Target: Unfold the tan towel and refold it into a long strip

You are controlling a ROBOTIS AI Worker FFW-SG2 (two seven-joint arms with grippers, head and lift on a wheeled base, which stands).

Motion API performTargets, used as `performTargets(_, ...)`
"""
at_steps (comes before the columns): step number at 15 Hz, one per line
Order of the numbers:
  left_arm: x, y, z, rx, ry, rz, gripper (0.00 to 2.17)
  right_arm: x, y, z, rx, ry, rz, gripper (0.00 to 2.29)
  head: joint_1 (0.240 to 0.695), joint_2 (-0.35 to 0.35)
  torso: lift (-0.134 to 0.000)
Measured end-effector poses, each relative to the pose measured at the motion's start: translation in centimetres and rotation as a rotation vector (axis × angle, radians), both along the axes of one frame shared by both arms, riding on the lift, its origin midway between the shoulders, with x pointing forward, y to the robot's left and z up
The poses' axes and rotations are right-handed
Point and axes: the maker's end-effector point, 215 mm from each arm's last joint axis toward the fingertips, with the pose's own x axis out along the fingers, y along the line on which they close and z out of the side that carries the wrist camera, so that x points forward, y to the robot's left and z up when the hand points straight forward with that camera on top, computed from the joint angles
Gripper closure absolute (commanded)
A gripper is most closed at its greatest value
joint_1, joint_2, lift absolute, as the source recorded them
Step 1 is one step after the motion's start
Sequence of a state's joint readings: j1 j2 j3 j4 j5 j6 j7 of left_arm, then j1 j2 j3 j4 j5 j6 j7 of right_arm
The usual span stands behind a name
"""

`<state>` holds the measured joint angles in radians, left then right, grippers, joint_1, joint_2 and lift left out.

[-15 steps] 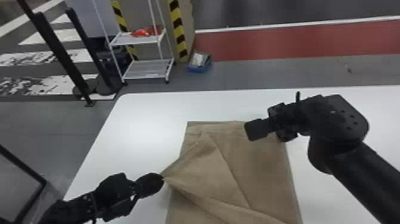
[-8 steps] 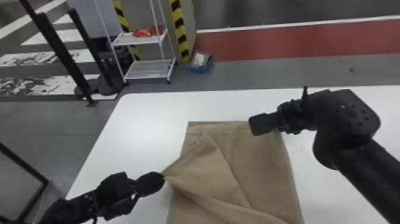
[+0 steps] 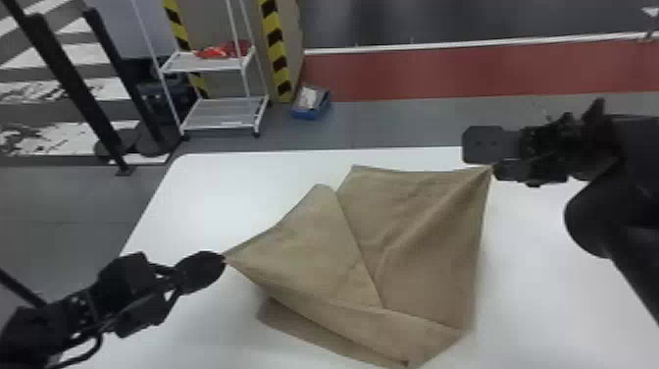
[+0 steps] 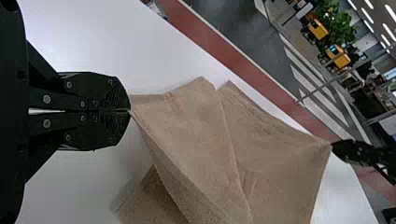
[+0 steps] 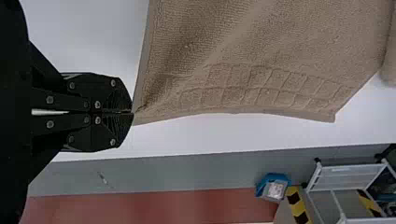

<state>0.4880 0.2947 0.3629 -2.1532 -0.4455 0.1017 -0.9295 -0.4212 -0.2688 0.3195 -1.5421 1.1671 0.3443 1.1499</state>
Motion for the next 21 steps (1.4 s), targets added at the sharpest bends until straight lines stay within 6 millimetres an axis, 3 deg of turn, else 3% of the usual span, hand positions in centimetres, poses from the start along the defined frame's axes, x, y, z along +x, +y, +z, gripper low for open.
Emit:
performTargets(3,1.4,2.1,1.8,0.004,-0.035,0.041,1.43,-4.8,-9.5,-0.4,0.020,0.012,-0.175,1.30,0.695,0.038,-0.125)
performTargets(5,2.2,2.8,1.8,0.000,-0.039,0.053,1.43,-8.9,-14.3,-1.2,0.033,0.019,-0.256,1.30,0.695,-0.005,-0.125)
performTargets(8,3.6,2.2,1.2,-0.016,-0.033,0.047,1.43,-15.2,-18.8,-2.1,0.047,0.038,-0.339,1.30,0.695,-0.081,-0.125)
performTargets(11,4.3,2.0,1.4,-0.018,-0.034,0.046,1.43,-21.9,-20.9,-2.4,0.046,0.090,-0.390,1.30,0.695,-0.113,-0.125)
performTargets(14,4.7,4.0,2.2,-0.002,-0.047,0.076,1.43,-27.0,-22.2,-1.7,0.047,0.133,-0.454,1.30,0.695,-0.124,-0.125)
performTargets(16,4.7,5.4,3.1,0.003,-0.055,0.099,1.43,-28.5,-22.0,-0.6,0.066,0.143,-0.475,1.30,0.695,-0.101,-0.125)
performTargets(18,4.3,6.9,3.9,0.005,-0.061,0.122,1.43,-28.9,-21.6,0.9,0.082,0.113,-0.489,1.30,0.695,-0.079,-0.125)
performTargets(21,2.6,10.2,4.0,0.009,-0.044,0.167,1.43,-29.3,-20.8,1.5,0.101,0.102,-0.495,1.30,0.695,-0.027,-0.125)
